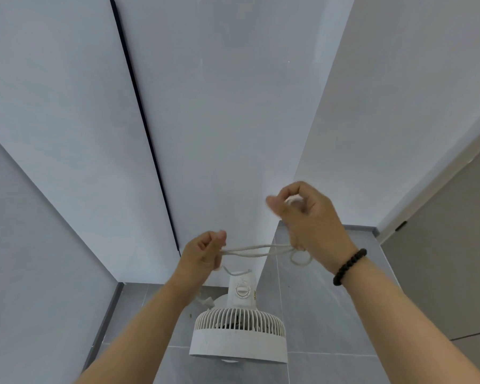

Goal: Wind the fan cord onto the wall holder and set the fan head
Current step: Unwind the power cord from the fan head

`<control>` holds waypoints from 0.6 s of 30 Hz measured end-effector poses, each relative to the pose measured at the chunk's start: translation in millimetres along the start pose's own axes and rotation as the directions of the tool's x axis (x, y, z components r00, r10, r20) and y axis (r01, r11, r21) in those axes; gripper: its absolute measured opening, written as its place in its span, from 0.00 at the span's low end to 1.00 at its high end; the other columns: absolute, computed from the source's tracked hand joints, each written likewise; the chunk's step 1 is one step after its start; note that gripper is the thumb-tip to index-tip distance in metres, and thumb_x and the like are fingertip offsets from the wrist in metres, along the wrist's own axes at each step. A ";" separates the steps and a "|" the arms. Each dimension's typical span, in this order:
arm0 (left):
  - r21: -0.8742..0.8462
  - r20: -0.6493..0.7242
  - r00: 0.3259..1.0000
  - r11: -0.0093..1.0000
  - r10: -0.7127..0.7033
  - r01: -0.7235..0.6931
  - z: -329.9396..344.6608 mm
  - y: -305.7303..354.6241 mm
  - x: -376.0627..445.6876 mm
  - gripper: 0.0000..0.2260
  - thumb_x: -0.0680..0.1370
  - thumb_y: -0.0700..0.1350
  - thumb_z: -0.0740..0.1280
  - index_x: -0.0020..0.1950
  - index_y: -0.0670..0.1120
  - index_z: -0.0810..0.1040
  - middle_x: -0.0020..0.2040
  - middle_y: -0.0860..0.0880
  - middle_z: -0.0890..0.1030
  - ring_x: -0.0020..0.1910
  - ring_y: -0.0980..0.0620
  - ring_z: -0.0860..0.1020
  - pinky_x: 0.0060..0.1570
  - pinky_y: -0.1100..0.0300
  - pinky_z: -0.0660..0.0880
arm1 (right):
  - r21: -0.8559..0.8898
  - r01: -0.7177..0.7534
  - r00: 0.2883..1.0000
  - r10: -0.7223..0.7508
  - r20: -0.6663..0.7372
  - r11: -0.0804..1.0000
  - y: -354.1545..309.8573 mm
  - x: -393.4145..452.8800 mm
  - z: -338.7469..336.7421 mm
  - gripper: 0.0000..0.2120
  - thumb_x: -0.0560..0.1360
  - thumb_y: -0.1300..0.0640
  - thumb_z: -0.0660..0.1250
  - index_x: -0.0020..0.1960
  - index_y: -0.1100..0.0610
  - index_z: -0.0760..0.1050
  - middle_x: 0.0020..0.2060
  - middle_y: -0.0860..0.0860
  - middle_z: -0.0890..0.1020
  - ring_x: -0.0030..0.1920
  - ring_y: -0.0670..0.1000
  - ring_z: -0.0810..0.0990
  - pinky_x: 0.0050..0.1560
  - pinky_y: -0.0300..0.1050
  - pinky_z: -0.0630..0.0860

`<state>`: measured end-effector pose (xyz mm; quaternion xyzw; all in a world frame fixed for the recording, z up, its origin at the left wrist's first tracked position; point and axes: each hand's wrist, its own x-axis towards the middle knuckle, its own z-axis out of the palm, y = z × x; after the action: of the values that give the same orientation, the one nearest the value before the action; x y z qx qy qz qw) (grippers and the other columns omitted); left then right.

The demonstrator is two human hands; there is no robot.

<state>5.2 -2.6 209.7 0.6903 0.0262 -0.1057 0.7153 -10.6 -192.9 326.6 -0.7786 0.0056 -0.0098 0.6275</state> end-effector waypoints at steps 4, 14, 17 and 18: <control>-0.093 -0.052 0.998 0.996 -0.023 0.018 5.3 18.6 6.3 0.06 0.75 0.46 0.72 0.47 0.46 0.77 0.30 0.49 0.69 0.30 0.52 0.66 0.34 0.63 0.67 | -0.442 -0.089 0.988 0.135 0.073 0.893 37.5 0.0 15.2 0.31 0.59 0.35 0.76 0.56 0.48 0.70 0.30 0.43 0.70 0.29 0.41 0.68 0.35 0.33 0.68; -0.065 0.102 0.994 0.998 0.030 -0.024 25.9 31.4 7.7 0.03 0.77 0.37 0.69 0.46 0.44 0.77 0.27 0.50 0.65 0.27 0.55 0.67 0.33 0.67 0.71 | -0.497 -0.023 0.926 0.206 0.317 0.867 86.3 10.7 54.5 0.21 0.63 0.45 0.77 0.53 0.41 0.75 0.31 0.48 0.75 0.31 0.46 0.74 0.34 0.39 0.73; -0.051 0.132 0.991 0.998 0.037 -0.031 28.7 30.5 9.0 0.02 0.77 0.38 0.68 0.48 0.43 0.78 0.27 0.49 0.66 0.27 0.54 0.68 0.33 0.66 0.71 | -0.394 -0.074 0.925 0.211 0.315 0.916 96.0 10.2 61.7 0.09 0.65 0.49 0.76 0.38 0.46 0.76 0.33 0.52 0.78 0.35 0.51 0.75 0.41 0.46 0.76; -0.057 0.132 0.990 0.998 0.041 -0.034 29.5 29.2 9.5 0.03 0.77 0.38 0.69 0.50 0.43 0.78 0.28 0.49 0.67 0.27 0.54 0.69 0.33 0.66 0.71 | -0.353 -0.104 0.924 0.221 0.311 0.930 97.6 10.0 62.1 0.08 0.66 0.51 0.75 0.36 0.48 0.75 0.31 0.49 0.77 0.32 0.48 0.73 0.37 0.42 0.74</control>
<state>16.8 -32.3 238.1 0.6622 -0.0316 -0.1370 0.7360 1.1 -153.2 218.1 -0.8588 -0.0375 0.1806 0.4779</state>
